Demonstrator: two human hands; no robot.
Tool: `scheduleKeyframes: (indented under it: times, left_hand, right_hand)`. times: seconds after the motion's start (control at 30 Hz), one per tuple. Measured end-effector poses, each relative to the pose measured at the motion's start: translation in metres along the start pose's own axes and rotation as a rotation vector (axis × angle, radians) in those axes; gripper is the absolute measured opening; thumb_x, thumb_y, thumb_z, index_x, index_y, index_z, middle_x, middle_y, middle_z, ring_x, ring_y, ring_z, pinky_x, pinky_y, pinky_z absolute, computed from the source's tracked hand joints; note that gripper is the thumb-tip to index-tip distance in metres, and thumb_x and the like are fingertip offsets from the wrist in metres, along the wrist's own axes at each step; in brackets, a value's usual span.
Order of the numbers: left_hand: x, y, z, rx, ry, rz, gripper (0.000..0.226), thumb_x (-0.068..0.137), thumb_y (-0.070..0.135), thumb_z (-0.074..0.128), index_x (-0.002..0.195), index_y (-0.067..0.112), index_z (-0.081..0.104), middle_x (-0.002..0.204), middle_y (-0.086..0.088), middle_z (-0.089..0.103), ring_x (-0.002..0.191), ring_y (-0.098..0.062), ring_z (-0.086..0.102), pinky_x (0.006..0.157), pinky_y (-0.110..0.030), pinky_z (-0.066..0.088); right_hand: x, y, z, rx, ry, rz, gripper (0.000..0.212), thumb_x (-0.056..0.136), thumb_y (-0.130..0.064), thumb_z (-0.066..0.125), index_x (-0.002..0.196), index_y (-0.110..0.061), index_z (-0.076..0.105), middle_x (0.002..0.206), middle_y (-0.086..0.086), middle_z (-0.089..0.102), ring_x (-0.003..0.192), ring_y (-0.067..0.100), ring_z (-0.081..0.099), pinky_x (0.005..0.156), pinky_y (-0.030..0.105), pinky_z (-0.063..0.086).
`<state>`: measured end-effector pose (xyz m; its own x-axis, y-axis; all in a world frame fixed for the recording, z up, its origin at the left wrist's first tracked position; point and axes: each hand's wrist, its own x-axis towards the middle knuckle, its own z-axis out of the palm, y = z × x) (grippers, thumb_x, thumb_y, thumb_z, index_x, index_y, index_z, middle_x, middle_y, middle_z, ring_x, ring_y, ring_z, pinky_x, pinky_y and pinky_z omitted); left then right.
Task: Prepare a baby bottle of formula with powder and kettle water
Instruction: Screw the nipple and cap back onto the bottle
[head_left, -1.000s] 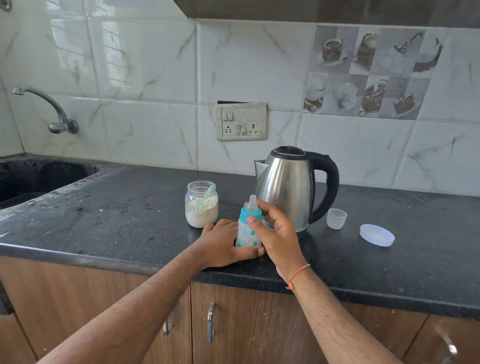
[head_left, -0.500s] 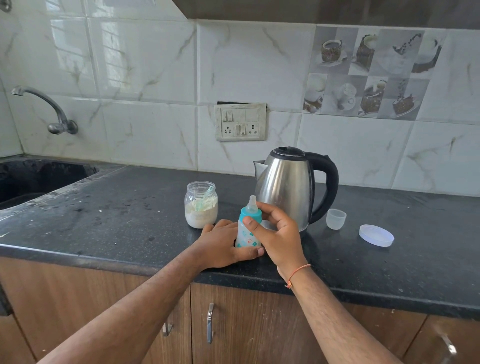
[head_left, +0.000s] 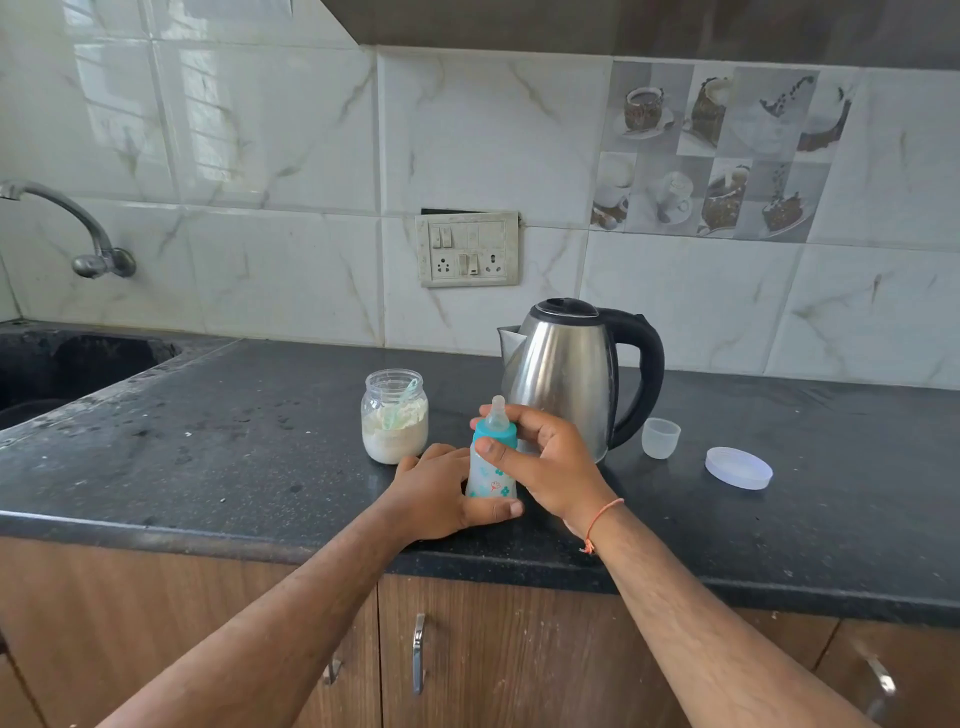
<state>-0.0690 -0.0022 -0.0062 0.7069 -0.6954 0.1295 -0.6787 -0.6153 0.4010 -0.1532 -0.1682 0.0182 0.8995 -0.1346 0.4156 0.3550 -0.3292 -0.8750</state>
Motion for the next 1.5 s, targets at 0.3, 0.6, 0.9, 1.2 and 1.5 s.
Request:
scheduleKeyframes:
  times: [0.3,0.6,0.9,1.2,1.5]
  left_hand:
    - [-0.008,0.007,0.001,-0.095,0.033,-0.027,0.054,0.085,0.082,0.067,0.117,0.041,0.058,0.111,0.023,0.067,0.114,-0.005,0.062,0.114,-0.04,0.041]
    - [-0.014,0.007,0.004,-0.532,0.156,0.001,0.033,0.082,0.035,0.094,0.107,0.034,0.073,0.102,0.011,0.082,0.095,-0.002,0.077,0.092,-0.03,0.064]
    - [-0.015,0.009,0.002,-0.59,0.061,0.025,0.044,0.085,0.038,0.092,0.121,0.035,0.067,0.113,0.011,0.08,0.104,0.0,0.075,0.092,-0.022,0.062]
    - [-0.017,0.013,0.011,-0.564,0.246,-0.017,0.033,0.078,0.032,0.097,0.103,0.027,0.076,0.09,0.017,0.082,0.085,-0.003,0.078,0.075,-0.02,0.061]
    - [-0.018,0.01,0.004,-0.528,0.022,0.046,0.053,0.083,0.046,0.092,0.128,0.033,0.065,0.119,0.014,0.076,0.11,-0.002,0.072,0.1,-0.027,0.061]
  right_hand:
    - [0.004,-0.002,-0.001,-0.024,0.006,0.035,0.034,0.092,-0.029,0.084,0.125,-0.032,0.076,0.126,-0.015,0.077,0.12,0.0,0.068,0.103,0.028,0.057]
    - [-0.002,-0.003,0.011,-0.12,0.135,0.013,0.041,0.09,-0.037,0.086,0.129,-0.03,0.076,0.119,-0.018,0.078,0.114,-0.001,0.069,0.1,0.021,0.057]
    - [0.0,-0.011,-0.005,-0.112,-0.022,0.035,0.042,0.094,-0.028,0.083,0.135,-0.021,0.075,0.129,-0.016,0.076,0.119,-0.003,0.068,0.092,0.01,0.052]
    - [-0.013,-0.002,0.018,-0.149,0.191,-0.003,0.046,0.091,-0.039,0.085,0.134,-0.031,0.074,0.12,-0.017,0.077,0.115,0.001,0.069,0.096,0.012,0.051]
    - [-0.004,-0.015,-0.016,-0.049,-0.089,0.057,0.036,0.096,-0.018,0.081,0.132,-0.017,0.075,0.132,-0.007,0.076,0.124,0.004,0.068,0.104,0.02,0.054]
